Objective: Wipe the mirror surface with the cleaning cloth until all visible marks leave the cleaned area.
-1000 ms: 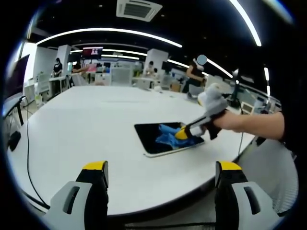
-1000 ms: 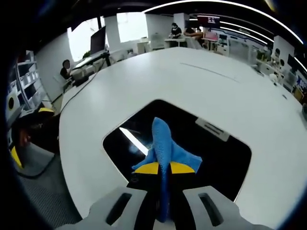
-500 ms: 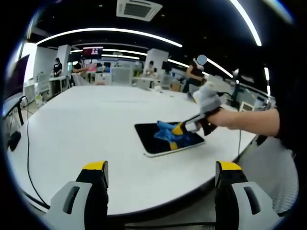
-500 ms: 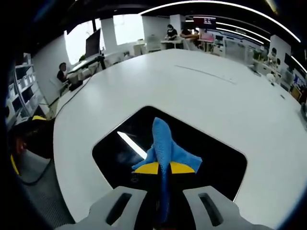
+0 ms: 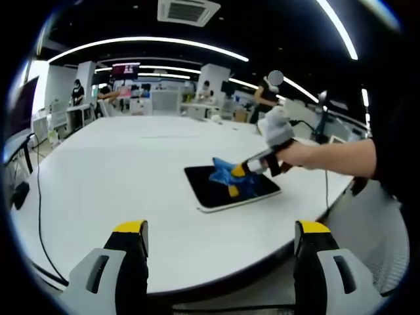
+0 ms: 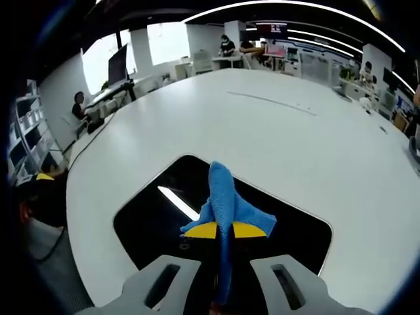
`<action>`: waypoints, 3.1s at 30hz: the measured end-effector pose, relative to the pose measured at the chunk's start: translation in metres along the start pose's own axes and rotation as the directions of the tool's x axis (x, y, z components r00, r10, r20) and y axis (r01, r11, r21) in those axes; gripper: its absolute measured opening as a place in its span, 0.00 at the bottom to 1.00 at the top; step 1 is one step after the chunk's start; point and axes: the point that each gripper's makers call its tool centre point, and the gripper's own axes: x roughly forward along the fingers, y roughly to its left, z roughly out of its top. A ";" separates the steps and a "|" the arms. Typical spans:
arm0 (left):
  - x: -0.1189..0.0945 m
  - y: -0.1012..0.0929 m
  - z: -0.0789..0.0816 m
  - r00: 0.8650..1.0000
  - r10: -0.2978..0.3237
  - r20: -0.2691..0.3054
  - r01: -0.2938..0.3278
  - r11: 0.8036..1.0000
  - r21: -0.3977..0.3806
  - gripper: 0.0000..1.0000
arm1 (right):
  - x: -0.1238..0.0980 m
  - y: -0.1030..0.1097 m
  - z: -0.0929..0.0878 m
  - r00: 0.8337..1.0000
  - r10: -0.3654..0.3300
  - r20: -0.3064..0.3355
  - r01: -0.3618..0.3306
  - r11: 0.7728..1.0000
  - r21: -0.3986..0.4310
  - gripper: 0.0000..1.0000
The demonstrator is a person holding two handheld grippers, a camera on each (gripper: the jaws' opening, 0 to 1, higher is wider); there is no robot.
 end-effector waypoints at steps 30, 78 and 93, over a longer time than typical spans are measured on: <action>-0.002 -0.007 0.008 0.998 -0.036 0.054 0.036 0.999 0.010 0.93 | 0.007 -0.010 0.015 0.999 -0.009 0.044 0.008 0.999 0.032 0.01; -0.002 -0.007 0.011 0.996 -0.039 0.078 0.040 0.999 -0.011 0.92 | -0.017 -0.049 -0.009 0.998 -0.045 0.044 0.043 0.997 0.064 0.00; -0.001 -0.006 0.010 0.997 -0.035 0.073 0.037 0.999 -0.014 0.92 | -0.025 -0.041 -0.019 0.999 -0.018 0.029 0.016 0.997 0.073 0.00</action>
